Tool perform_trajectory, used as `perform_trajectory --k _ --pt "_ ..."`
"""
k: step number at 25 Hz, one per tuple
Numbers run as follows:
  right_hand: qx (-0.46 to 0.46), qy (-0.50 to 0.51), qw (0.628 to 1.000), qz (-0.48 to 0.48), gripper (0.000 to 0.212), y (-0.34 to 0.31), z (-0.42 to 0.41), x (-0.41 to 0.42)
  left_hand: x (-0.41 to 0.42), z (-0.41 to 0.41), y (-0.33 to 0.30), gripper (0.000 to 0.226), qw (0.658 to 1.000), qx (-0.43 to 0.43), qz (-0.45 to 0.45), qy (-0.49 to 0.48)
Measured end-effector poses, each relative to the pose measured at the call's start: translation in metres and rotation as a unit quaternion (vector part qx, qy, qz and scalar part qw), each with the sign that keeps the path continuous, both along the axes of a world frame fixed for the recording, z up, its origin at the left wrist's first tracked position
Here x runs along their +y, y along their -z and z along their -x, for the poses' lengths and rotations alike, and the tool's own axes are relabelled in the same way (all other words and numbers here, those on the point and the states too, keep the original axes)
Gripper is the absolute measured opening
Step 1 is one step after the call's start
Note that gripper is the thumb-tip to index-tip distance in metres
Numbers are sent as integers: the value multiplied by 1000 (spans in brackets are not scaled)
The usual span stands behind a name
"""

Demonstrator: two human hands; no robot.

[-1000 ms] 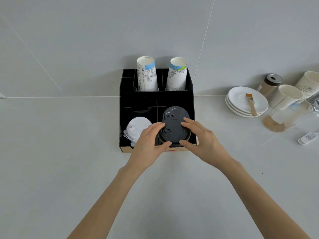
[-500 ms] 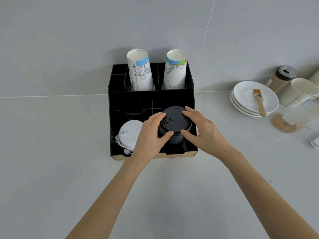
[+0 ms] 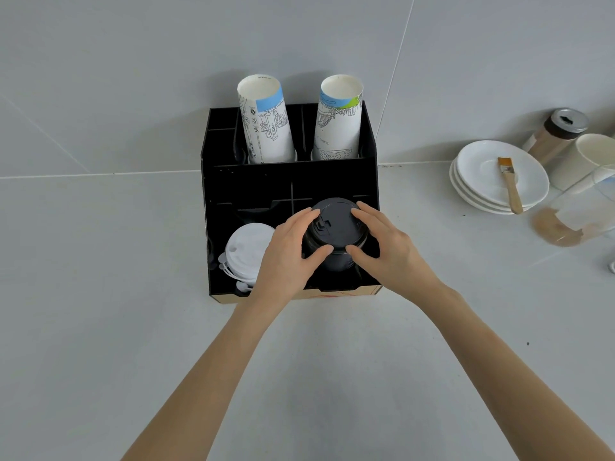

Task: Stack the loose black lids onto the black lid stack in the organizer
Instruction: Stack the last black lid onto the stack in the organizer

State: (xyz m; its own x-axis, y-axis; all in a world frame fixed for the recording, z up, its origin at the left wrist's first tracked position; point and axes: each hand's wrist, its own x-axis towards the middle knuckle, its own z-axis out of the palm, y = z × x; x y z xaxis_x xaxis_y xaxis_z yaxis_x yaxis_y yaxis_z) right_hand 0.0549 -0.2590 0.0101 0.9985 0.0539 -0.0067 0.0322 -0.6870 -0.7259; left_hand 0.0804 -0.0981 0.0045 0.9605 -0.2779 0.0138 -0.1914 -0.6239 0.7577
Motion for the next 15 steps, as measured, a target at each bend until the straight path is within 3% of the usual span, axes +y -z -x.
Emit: perform_trajectory --k 15 --pt "0 10 999 49 57 -2 5 9 3 3 1 53 999 22 43 5"
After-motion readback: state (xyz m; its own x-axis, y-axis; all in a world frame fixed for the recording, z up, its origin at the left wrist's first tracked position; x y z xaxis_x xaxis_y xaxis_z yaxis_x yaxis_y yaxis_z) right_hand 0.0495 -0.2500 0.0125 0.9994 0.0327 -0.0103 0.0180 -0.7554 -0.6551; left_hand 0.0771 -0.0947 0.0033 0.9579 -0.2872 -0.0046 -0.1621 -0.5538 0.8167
